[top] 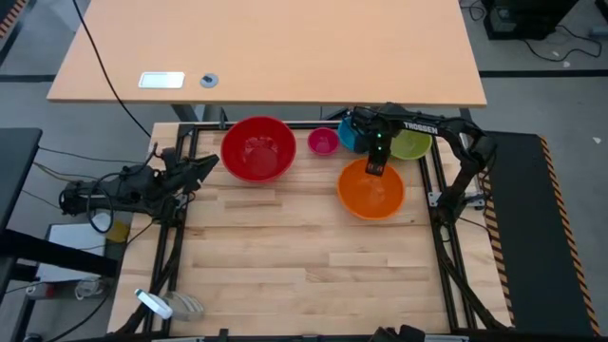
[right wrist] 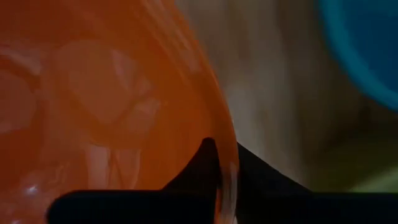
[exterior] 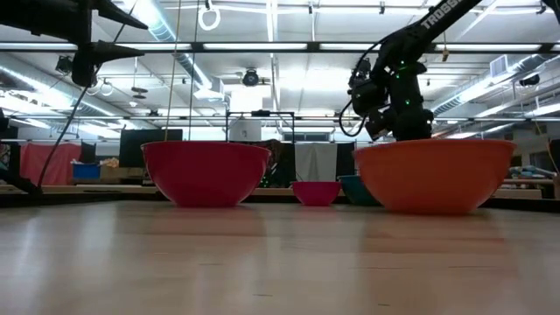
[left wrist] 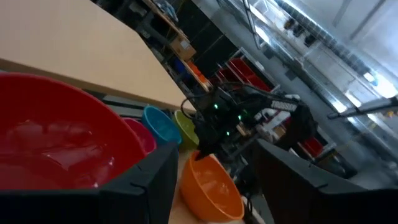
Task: Nest bowls inside each other
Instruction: Stack the orange bowl on top of the red bowl
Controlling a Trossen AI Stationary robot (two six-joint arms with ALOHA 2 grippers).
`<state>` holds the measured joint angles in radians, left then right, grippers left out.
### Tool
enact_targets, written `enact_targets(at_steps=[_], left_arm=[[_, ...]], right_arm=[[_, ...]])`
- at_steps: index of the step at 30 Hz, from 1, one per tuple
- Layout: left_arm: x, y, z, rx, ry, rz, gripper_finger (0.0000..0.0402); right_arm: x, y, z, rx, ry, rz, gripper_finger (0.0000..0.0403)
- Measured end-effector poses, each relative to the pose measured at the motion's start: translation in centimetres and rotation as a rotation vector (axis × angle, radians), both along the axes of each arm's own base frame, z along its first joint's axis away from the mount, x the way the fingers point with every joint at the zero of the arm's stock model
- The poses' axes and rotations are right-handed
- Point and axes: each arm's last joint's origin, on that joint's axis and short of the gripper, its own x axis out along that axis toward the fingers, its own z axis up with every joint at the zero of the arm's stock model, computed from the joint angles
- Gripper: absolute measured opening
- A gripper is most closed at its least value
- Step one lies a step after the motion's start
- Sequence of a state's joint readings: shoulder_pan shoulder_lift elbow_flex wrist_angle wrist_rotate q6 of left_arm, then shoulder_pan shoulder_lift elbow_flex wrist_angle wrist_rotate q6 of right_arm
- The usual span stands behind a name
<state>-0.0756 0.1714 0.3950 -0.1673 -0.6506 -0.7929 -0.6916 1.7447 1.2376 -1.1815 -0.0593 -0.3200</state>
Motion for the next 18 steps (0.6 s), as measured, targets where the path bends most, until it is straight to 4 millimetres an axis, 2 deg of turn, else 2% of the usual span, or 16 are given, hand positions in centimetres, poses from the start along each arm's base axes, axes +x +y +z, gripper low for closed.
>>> enact_targets(at_steps=[10, 18], left_arm=[[1.9, -0.1, -0.6, 0.069, 0.138, 0.003, 0.0211], [2.2, -0.2, -0.5, 0.075, 0.133, -0.001, 0.021]], right_arm=[[0.0, 1.3, 1.0, 0.109, -0.044, -0.123, 0.0021], [-0.3, 2.7, 3.4, 0.191, -0.193, -0.186, 0.0021]])
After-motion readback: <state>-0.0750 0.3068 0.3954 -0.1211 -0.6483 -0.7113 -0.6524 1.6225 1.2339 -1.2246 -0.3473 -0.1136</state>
